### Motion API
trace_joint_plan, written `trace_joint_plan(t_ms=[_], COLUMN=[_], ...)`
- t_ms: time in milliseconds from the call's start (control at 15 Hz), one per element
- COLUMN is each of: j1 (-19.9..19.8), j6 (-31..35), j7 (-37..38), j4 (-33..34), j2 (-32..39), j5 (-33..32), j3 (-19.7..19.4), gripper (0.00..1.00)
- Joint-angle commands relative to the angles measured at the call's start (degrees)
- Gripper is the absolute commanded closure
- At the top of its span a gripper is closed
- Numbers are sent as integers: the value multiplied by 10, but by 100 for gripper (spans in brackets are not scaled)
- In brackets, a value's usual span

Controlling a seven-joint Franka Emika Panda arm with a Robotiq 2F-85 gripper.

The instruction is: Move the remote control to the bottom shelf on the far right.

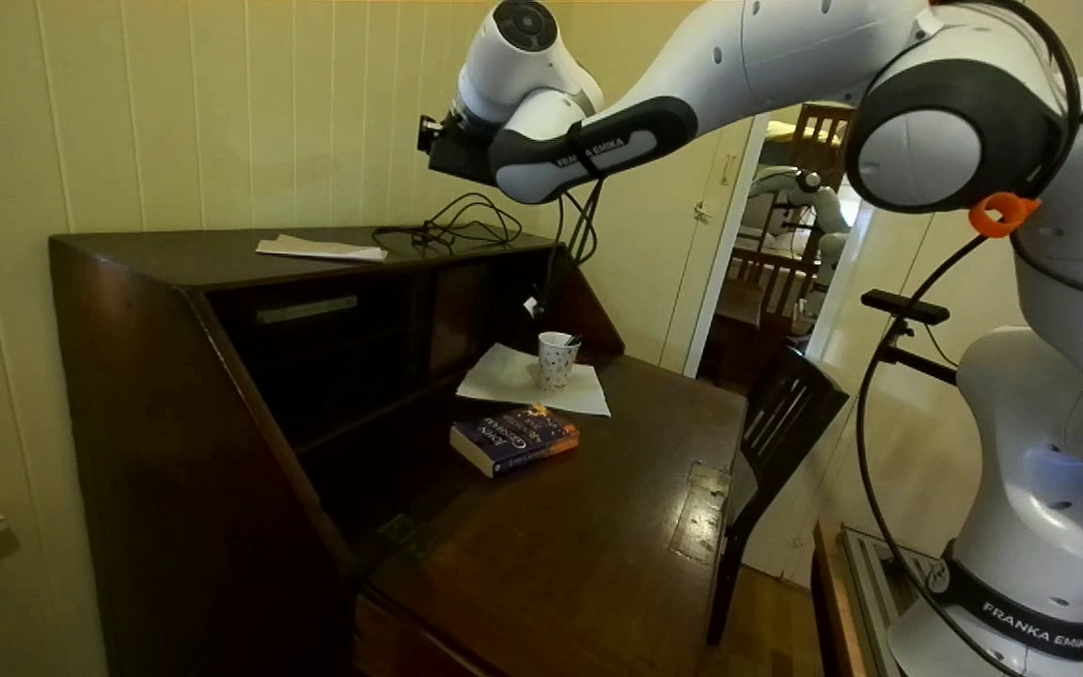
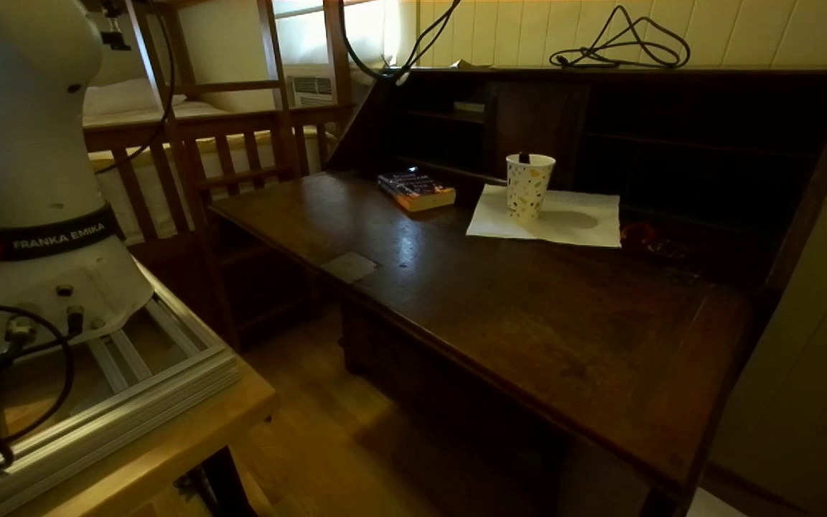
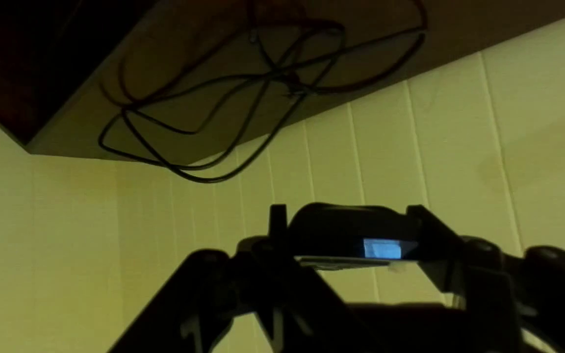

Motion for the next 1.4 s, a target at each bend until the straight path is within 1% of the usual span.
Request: trace_joint_plan(t_ms=[0,200,333,467,600,733,800,867,933,1000,1067,1133,1200,1333], j1=[76,151,217,285,353,412,440,476,403,430,446,457,449,413], j6=[27,29,32,55,101,168,223,263,206,238,252,255,252,253], j7=[67,127,163,183,176,145,178,172,84,77,74,73,53,-21], j4=[-140,-236,-303,-374,-450,-532,-568,-592,-540,-570,-586,-593,-583,-574], j2=[-68,-86,-86,-71,-46,-18,-40,-52,-23,-28,-31,-31,-28,4], j5=[-60,-88,-94,-81,-51,-9,-69,-97,34,30,29,30,46,100], j3=[-65,-151,-226,-307,-386,-457,-488,-523,-443,-467,-480,-488,-473,-440], gripper=[63,63,63,63,63,63,63,63,38,38,38,63,63,63])
